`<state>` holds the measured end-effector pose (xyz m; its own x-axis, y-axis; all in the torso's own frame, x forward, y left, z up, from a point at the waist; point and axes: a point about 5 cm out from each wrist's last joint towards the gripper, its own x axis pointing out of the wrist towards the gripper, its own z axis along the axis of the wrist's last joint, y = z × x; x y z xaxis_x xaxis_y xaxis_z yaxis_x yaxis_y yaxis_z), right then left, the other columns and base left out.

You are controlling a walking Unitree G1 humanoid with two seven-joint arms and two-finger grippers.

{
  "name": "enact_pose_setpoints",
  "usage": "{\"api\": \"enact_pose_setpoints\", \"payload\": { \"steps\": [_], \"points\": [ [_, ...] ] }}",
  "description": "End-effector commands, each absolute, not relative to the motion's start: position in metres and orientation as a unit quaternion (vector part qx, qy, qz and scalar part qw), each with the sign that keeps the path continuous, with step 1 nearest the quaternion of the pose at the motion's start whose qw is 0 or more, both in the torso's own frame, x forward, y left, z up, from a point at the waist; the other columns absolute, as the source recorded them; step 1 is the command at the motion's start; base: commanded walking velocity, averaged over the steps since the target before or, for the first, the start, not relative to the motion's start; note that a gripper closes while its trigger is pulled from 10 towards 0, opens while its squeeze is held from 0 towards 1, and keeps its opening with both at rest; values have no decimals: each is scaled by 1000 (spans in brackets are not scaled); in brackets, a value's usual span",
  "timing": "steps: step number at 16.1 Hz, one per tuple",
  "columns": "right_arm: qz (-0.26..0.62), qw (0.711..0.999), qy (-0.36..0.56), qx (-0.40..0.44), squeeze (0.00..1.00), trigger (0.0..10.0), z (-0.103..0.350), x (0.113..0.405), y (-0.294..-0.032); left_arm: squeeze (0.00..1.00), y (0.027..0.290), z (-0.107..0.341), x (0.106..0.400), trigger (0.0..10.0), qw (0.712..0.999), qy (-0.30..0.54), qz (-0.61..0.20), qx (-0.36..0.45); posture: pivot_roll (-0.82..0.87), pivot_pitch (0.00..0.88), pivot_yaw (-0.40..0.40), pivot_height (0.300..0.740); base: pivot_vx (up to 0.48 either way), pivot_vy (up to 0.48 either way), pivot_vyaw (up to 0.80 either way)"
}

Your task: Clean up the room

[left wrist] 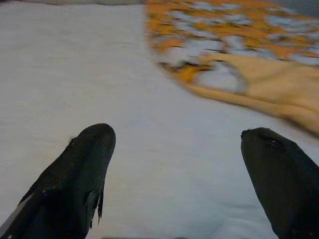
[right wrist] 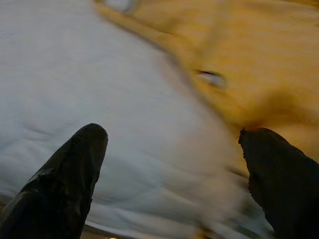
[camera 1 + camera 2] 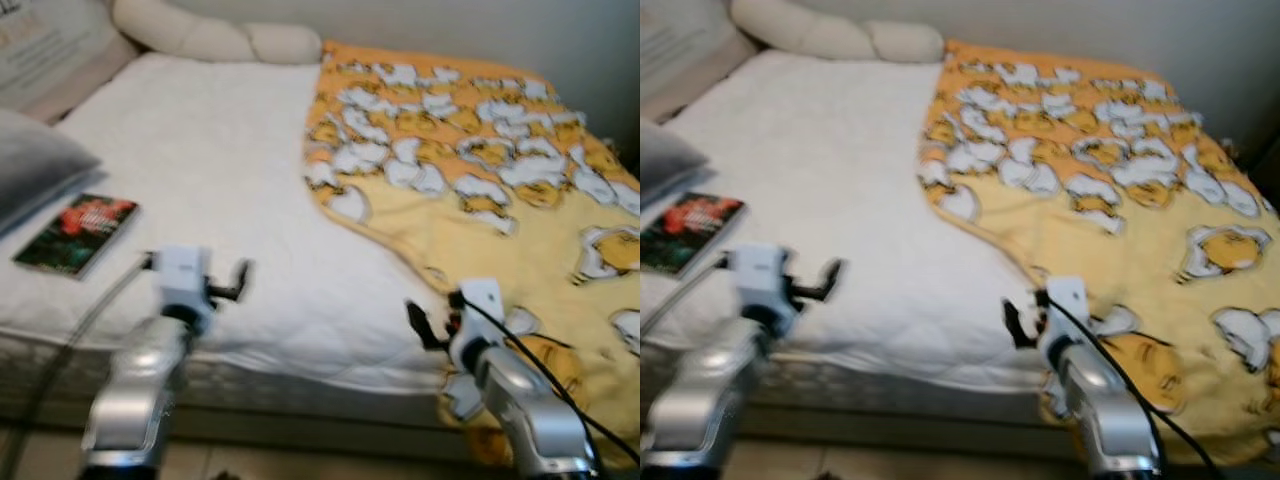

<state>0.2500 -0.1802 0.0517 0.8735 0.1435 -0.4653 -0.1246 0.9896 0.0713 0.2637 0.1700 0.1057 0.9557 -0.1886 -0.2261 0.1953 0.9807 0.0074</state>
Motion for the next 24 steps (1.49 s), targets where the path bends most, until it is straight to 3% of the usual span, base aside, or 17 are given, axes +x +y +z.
{"api": "enact_pose_setpoints", "payload": {
  "steps": [1, 4, 5, 7, 8, 9, 10, 14, 17, 18, 19, 24],
  "points": [
    [64, 969, 238, 20, 1000, 10000, 55, 253, -179, 973, 177, 108, 268, 10000, 988, 119, -91, 34, 28, 0, -21, 740, 0, 480, 0],
    [59, 969, 237, 31, 1000, 10000, 55, 254, -179, 969, 177, 110, 272, 10000, 988, 114, -94, 45, 21, 0, -7, 740, 0, 480, 0],
    [50, 969, 240, 30, 1000, 10000, 54, 255, -179, 863, 176, 114, 275, 10000, 988, 112, -101, 41, 16, 0, 4, 740, 0, 0, 0],
    [45, 969, 241, 36, 1000, 10000, 53, 255, -178, 745, 175, 115, 278, 10000, 986, 115, -111, 44, 10, 0, 16, 740, 0, 0, 0],
    [44, 969, 241, 36, 1000, 10000, 53, 255, -178, 600, 175, 116, 278, 10000, 986, 116, -114, 44, 10, 0, 19, 740, 0, 0, 0],
    [42, 969, 242, 35, 1000, 10000, 53, 255, -178, 345, 174, 116, 279, 10000, 985, 116, -119, 44, 9, 0, 21, 740, 0, 0, 0],
    [30, 969, 244, 28, 1000, 10000, 53, 259, -181, 0, 172, 117, 280, 10000, 984, 117, -129, 41, 10, 0, 21, 740, 0, 0, 0],
    [-10, 964, 265, -28, 1000, 10000, 54, 280, -197, 0, 160, 110, 272, 10000, 965, 147, -214, 24, 19, 0, 2, 740, 0, 0, 0],
    [-27, 959, 281, -39, 961, 10000, 59, 300, -206, 0, 163, 113, 270, 10000, 968, 136, -210, 33, 32, 0, -10, 740, 0, 0, 0],
    [-29, 958, 282, -44, 349, 10000, 60, 308, -209, 0, 165, 114, 269, 10000, 968, 134, -210, 35, 34, 0, -11, 740, 0, 0, 0],
    [-45, 954, 288, -63, 35, 10000, 60, 318, -215, 0, 165, 116, 267, 10000, 965, 136, -220, 34, 42, 0, -9, 740, 0, 0, 0],
    [-80, 944, 310, -79, 0, 10000, 61, 339, -227, 0, 160, 125, 260, 10000, 945, 148, -287, 48, 76, 0, 0, 740, 0, 0, 0]
  ]
}}
